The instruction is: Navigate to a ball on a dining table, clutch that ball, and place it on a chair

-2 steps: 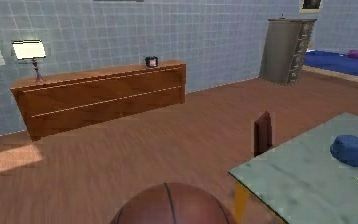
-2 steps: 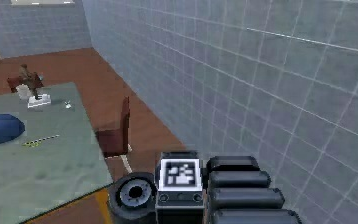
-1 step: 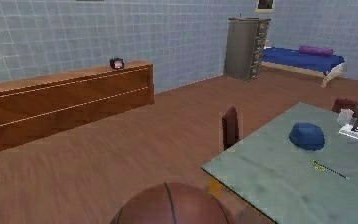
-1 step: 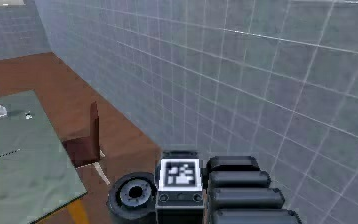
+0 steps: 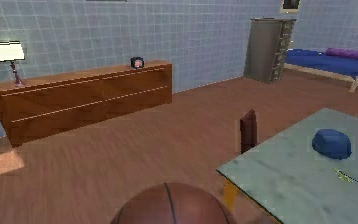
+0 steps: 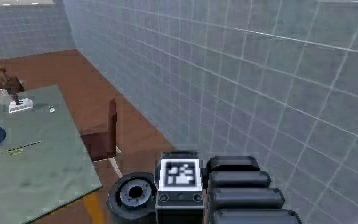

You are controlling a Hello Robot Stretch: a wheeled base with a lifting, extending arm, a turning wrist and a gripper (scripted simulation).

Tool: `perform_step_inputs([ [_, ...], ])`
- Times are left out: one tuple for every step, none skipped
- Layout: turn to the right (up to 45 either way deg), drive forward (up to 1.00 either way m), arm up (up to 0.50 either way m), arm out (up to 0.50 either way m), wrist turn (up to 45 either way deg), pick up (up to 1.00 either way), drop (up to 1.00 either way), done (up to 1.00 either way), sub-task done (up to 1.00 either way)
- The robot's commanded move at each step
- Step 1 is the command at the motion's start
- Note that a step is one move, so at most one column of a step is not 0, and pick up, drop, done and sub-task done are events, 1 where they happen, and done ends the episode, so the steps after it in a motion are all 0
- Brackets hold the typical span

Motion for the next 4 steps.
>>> perform_step_inputs([
  [15.0, 0.00, 0.00, 0.00, 0.0, 0.00, 0.00, 0.00, 0.00],
  [0.0, 0.15, 0.00, 0.00, 0.0, 0.00, 0.00, 0.00, 0.00],
  [-21.0, 0.00, 0.00, 0.00, 0.0, 0.00, 0.00, 0.00, 0.00],
  [0.0, 0.00, 0.00, 0.16, 0.0, 0.00, 0.00, 0.00, 0.00],
])
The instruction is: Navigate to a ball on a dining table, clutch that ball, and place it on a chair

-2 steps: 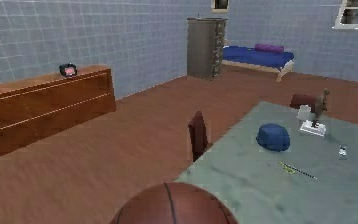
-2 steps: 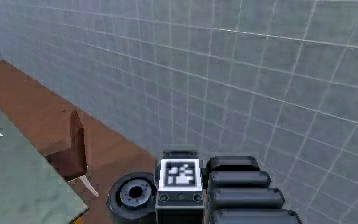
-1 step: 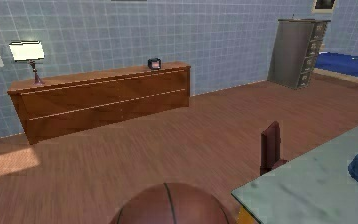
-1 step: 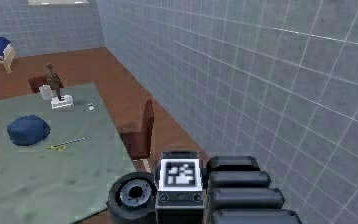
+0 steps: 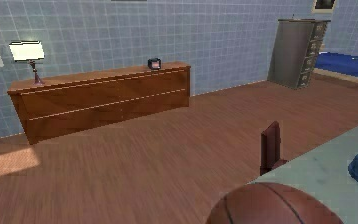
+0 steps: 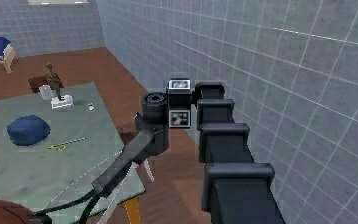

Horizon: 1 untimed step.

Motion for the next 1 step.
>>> perform_step_inputs([
  [0.0, 0.00, 0.00, 0.00, 39.0, 0.00, 0.00, 0.00, 0.00],
])
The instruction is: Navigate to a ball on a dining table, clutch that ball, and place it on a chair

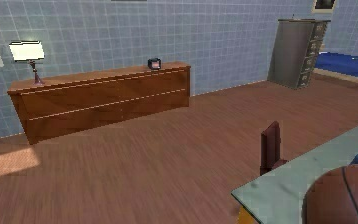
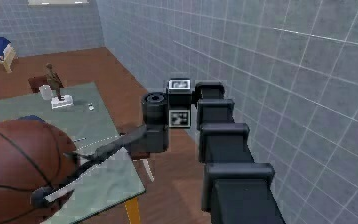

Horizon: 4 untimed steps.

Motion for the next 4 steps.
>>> perform_step_inputs([
  [0.0, 0.00, -0.46, 0.00, 0.0, 0.00, 0.00, 0.00, 0.00],
  [0.0, 0.00, -0.32, 0.00, 0.0, 0.00, 0.00, 0.00, 0.00],
  [0.0, 0.00, 0.00, 0.00, 0.0, 0.00, 1.00, 0.00, 0.00],
  [0.0, 0.00, 0.10, 0.00, 0.0, 0.00, 0.00, 0.00, 0.00],
])
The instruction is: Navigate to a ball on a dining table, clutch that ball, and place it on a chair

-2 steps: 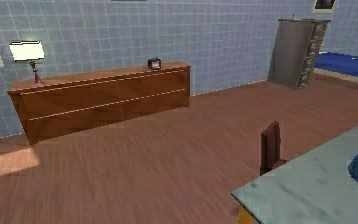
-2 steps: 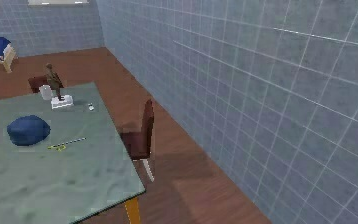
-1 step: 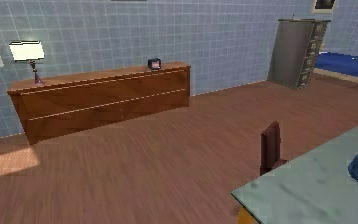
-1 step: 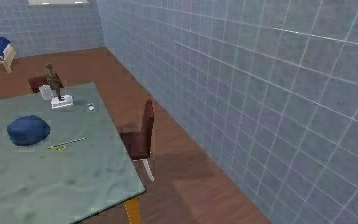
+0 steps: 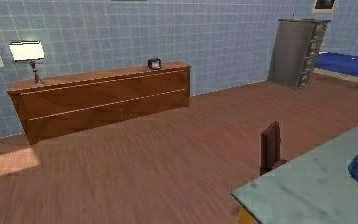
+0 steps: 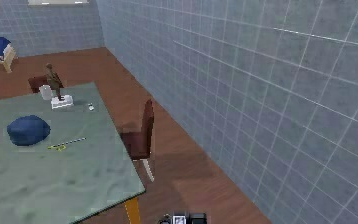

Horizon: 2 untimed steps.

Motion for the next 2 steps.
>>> perform_step_inputs([
  [0.0, 0.00, 0.00, -0.08, 0.0, 0.00, 0.00, 0.00, 0.00],
  [0.0, 0.00, 0.00, 0.00, 0.0, 0.00, 0.00, 1.00, 0.00],
])
